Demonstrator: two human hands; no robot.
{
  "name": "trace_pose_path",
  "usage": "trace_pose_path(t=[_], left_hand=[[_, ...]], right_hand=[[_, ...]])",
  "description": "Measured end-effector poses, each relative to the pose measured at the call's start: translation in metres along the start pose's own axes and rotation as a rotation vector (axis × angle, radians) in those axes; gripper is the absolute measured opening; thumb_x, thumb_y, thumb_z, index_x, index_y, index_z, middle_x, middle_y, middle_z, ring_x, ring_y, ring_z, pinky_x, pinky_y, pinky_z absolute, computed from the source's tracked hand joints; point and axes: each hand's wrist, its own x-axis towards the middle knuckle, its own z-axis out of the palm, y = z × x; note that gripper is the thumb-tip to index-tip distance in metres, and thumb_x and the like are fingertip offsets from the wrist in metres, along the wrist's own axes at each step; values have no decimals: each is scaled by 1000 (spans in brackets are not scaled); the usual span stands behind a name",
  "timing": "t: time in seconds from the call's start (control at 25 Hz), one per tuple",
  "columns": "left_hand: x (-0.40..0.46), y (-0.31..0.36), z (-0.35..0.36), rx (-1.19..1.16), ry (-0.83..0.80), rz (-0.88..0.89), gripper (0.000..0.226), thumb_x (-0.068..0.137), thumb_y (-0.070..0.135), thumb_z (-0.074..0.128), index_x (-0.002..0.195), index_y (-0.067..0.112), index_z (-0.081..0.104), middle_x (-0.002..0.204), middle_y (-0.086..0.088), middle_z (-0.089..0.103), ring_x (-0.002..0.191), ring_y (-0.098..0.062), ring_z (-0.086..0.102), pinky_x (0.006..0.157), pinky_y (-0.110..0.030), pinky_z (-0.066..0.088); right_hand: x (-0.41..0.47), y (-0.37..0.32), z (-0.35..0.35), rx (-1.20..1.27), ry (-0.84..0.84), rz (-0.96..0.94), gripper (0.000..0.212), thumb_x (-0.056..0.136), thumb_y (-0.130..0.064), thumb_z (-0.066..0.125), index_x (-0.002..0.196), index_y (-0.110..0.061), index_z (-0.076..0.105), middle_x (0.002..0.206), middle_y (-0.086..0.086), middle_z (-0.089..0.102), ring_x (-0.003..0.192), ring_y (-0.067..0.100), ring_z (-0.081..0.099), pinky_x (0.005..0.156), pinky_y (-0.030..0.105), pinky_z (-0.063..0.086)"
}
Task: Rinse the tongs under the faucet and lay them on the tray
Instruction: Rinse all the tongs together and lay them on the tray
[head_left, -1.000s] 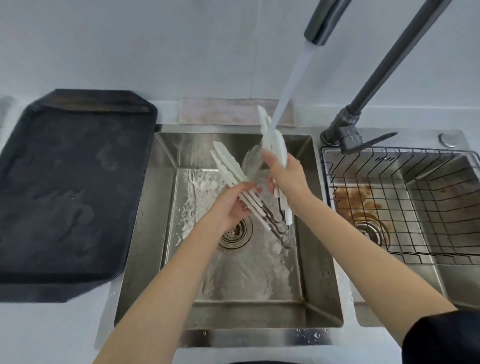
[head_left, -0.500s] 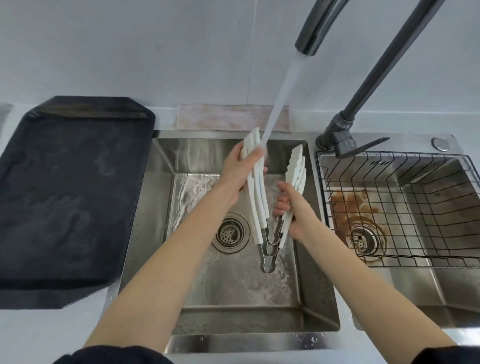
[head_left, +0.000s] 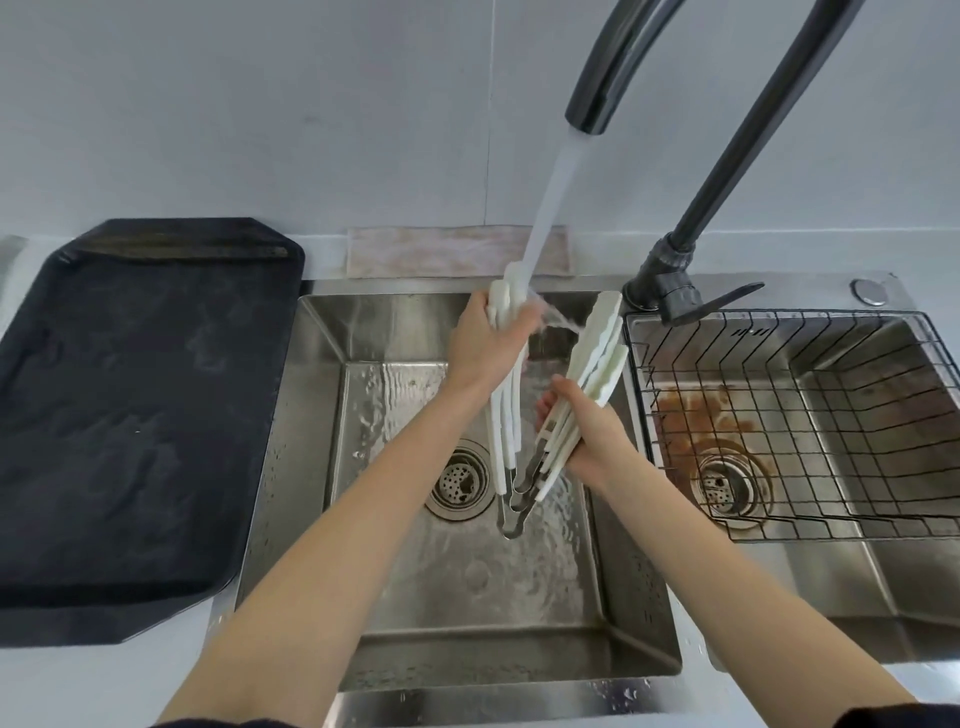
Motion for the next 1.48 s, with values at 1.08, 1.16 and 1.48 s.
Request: trace_pose_path(t=[1.08, 1.16, 1.48], left_hand=[[-3, -23, -30, -488, 111, -226, 21, 89, 25, 59, 106, 13, 56, 81, 0, 67, 56, -7, 67, 64, -26, 55], [-6, -24, -33, -485, 95, -218, 15, 89, 25, 59, 100, 17, 57, 82, 1, 67, 58, -7, 67, 64, -24, 56], [-18, -21, -41, -518, 77, -180, 13, 89, 26, 59, 99, 18, 56, 84, 2, 68, 63, -7, 68, 59, -19, 56]], right_hand=[[7, -134, -39, -548, 389, -651, 17, 94, -27, 50, 87, -13, 59, 64, -4, 53, 57, 5, 52, 60, 15, 48], [8, -140, -37, -639, 433, -656, 20, 93, -29, 50, 95, -12, 61, 63, -4, 54, 56, 5, 52, 68, 23, 50], [-40, -61, -15, -628, 138, -547, 83, 88, -40, 56, 152, -16, 9, 135, 6, 56, 113, 17, 58, 102, 37, 45]])
